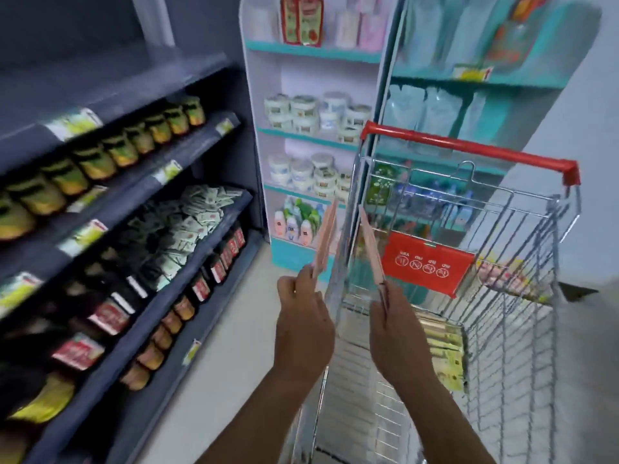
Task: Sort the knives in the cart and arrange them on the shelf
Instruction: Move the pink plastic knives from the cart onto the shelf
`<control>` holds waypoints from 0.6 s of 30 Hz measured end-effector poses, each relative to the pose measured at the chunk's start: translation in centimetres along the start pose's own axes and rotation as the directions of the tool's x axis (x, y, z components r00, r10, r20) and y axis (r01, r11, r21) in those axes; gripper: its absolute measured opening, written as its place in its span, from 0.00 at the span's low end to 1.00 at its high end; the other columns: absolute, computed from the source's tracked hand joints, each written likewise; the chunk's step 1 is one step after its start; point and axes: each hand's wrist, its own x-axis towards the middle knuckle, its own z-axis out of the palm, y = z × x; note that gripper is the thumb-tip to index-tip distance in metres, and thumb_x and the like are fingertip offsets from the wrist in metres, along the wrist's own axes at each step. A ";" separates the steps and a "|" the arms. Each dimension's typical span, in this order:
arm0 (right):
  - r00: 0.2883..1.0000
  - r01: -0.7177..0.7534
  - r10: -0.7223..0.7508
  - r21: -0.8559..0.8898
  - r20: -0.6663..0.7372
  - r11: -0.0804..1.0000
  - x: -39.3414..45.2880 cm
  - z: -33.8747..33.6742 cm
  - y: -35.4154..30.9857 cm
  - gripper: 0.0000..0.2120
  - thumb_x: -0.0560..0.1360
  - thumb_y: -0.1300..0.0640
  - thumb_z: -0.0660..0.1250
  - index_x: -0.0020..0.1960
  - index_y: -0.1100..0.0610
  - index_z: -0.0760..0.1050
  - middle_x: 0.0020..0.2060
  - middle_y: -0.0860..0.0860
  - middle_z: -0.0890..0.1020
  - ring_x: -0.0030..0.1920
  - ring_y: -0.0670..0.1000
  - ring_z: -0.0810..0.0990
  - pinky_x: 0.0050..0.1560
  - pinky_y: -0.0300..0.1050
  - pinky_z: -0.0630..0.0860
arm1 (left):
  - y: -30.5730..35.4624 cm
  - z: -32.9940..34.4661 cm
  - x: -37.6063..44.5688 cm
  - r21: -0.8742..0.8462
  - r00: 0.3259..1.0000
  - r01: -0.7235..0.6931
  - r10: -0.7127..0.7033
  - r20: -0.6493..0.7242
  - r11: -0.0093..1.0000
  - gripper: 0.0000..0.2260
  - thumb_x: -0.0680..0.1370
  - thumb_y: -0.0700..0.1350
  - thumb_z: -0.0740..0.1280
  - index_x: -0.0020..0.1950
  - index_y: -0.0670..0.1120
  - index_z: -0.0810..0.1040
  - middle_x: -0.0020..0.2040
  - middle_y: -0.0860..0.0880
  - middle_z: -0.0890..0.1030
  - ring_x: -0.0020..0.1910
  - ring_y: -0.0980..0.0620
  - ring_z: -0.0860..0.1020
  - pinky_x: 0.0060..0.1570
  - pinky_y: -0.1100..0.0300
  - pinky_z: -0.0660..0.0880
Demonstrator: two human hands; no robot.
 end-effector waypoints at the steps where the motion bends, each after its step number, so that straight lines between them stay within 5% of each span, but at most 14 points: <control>1: 0.999 0.037 -0.037 0.006 0.038 0.999 0.1 -0.1 -1.4 0.10 0.82 0.56 0.55 0.62 0.53 0.68 0.43 0.47 0.72 0.37 0.44 0.70 0.34 0.39 0.62 | 0.2 -1.3 0.0 0.012 0.999 0.015 -0.015 -0.037 1.000 0.19 0.80 0.36 0.57 0.71 0.42 0.65 0.54 0.49 0.64 0.46 0.45 0.73 0.42 0.68 0.62; 5: 0.970 0.204 -0.202 -0.003 0.132 0.979 0.4 0.8 -6.9 0.15 0.81 0.56 0.55 0.67 0.52 0.65 0.53 0.52 0.78 0.49 0.55 0.78 0.48 0.47 0.74 | 0.2 -7.5 0.3 0.028 0.981 0.112 -0.106 -0.164 0.993 0.18 0.81 0.38 0.54 0.71 0.46 0.65 0.55 0.49 0.64 0.47 0.43 0.72 0.42 0.57 0.65; 9: 0.930 0.308 -0.300 -0.001 0.213 0.952 0.2 3.2 -12.9 0.20 0.81 0.57 0.56 0.72 0.54 0.64 0.60 0.56 0.77 0.58 0.59 0.76 0.51 0.46 0.70 | -1.5 -13.9 0.3 0.043 0.942 0.138 -0.117 -0.314 0.990 0.18 0.80 0.36 0.55 0.70 0.45 0.65 0.54 0.46 0.65 0.43 0.41 0.72 0.47 0.50 0.72; 15: 0.829 0.463 -0.469 0.095 0.306 0.881 -1.8 9.3 -23.2 0.18 0.80 0.58 0.56 0.70 0.53 0.65 0.57 0.55 0.78 0.57 0.58 0.76 0.50 0.46 0.69 | -5.5 -24.6 0.0 0.099 0.860 0.254 -0.177 -0.479 0.962 0.21 0.78 0.34 0.55 0.71 0.45 0.63 0.52 0.47 0.65 0.40 0.43 0.69 0.40 0.52 0.70; 18: 0.776 0.520 -0.531 0.131 0.342 0.844 -3.2 13.1 -28.6 0.19 0.81 0.56 0.54 0.72 0.52 0.63 0.60 0.53 0.76 0.57 0.56 0.75 0.49 0.46 0.69 | -8.2 -30.2 -0.1 0.108 0.832 0.251 -0.157 -0.532 0.962 0.21 0.78 0.33 0.54 0.70 0.44 0.64 0.52 0.45 0.67 0.44 0.44 0.68 0.45 0.50 0.72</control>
